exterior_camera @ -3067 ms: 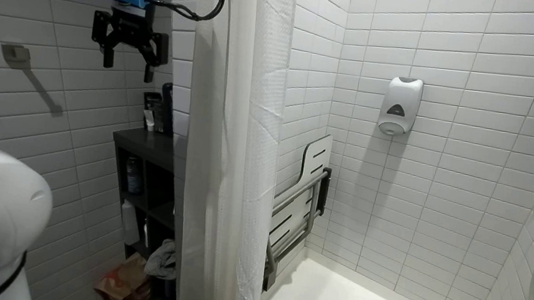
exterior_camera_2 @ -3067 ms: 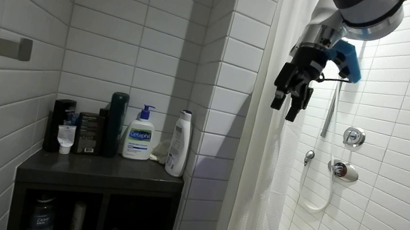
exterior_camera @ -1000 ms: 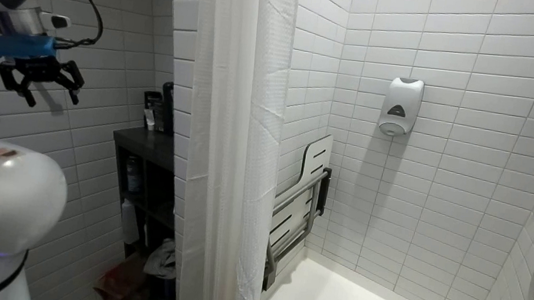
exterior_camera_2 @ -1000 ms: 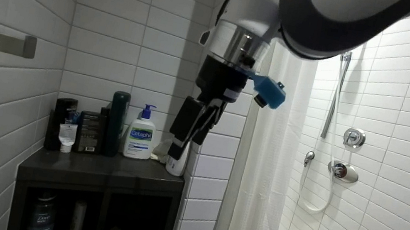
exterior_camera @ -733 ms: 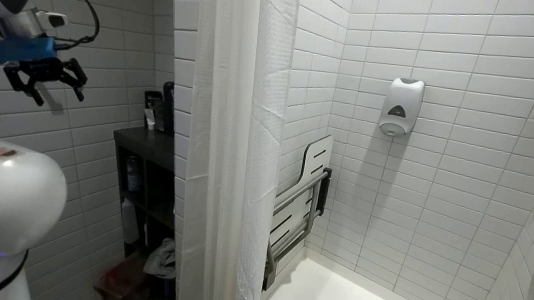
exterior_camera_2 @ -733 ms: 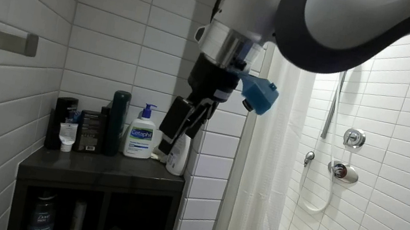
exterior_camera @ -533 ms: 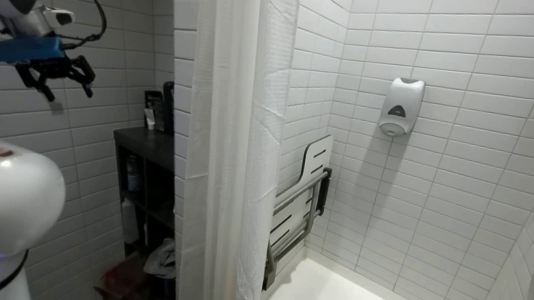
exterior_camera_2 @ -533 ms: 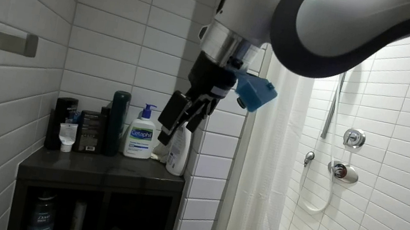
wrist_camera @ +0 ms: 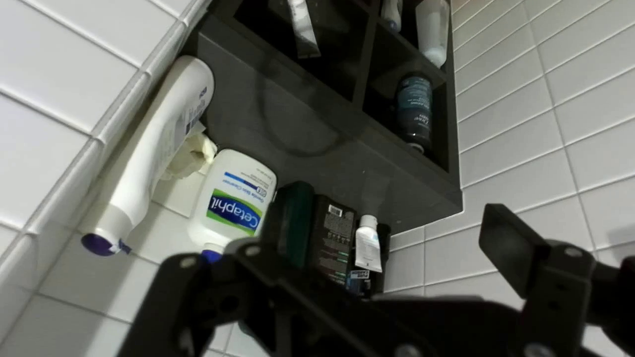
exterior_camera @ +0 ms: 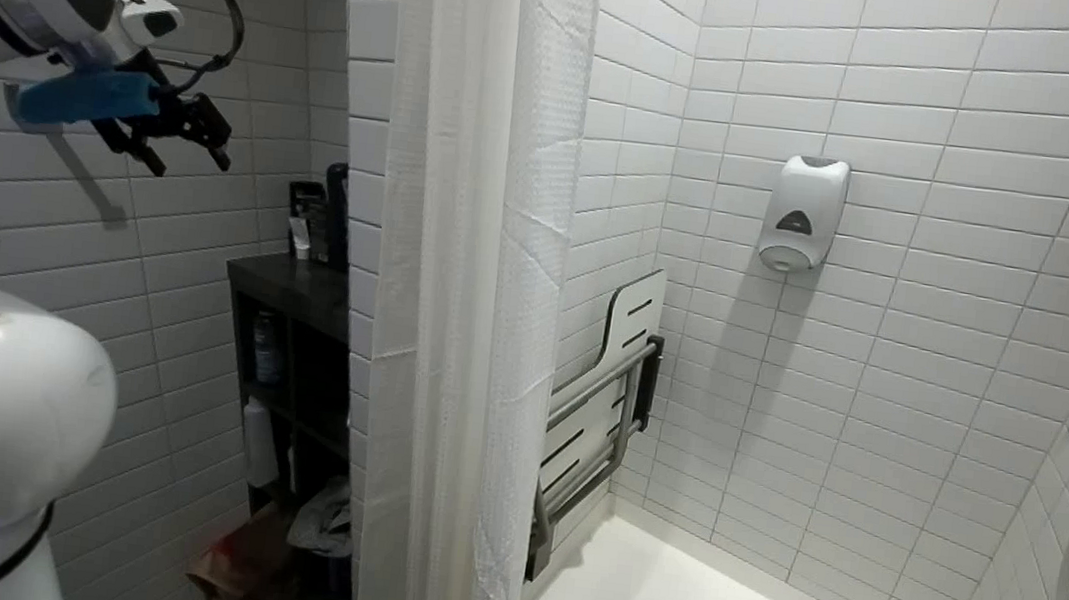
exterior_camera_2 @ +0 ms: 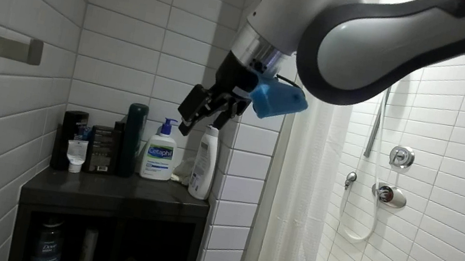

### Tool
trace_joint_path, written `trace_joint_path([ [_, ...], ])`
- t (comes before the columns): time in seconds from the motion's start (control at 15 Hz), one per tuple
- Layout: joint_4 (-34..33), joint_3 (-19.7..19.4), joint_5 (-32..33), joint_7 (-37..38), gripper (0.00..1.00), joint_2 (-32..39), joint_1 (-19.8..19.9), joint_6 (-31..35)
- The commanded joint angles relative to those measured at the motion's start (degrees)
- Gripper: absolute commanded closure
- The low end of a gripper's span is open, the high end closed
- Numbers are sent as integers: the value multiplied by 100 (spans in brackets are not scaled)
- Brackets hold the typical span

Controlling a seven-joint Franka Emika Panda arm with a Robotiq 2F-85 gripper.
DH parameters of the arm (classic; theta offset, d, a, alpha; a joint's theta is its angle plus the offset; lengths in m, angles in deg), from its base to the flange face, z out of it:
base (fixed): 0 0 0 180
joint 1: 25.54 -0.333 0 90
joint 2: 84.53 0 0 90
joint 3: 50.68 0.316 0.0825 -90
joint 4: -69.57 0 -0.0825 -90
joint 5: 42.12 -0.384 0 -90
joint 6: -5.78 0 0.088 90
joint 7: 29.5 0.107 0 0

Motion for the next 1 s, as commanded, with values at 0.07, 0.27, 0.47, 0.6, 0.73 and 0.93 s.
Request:
trace_joint_path([
  [0.07,-174,580,897,991,0,140,824,386],
  [0.27,-304,1074,1582,1599,0,239,1373,401],
  [0.47,-457,1523,2187,2119,0,415,1842,272],
  [0.6,-539,1746,2419,2349,0,545,2057,183],
  [0.73,-597,1934,2618,2528,0,639,2241,112],
  [0.93,-670,2135,2880,2763,0,733,2484,21],
])
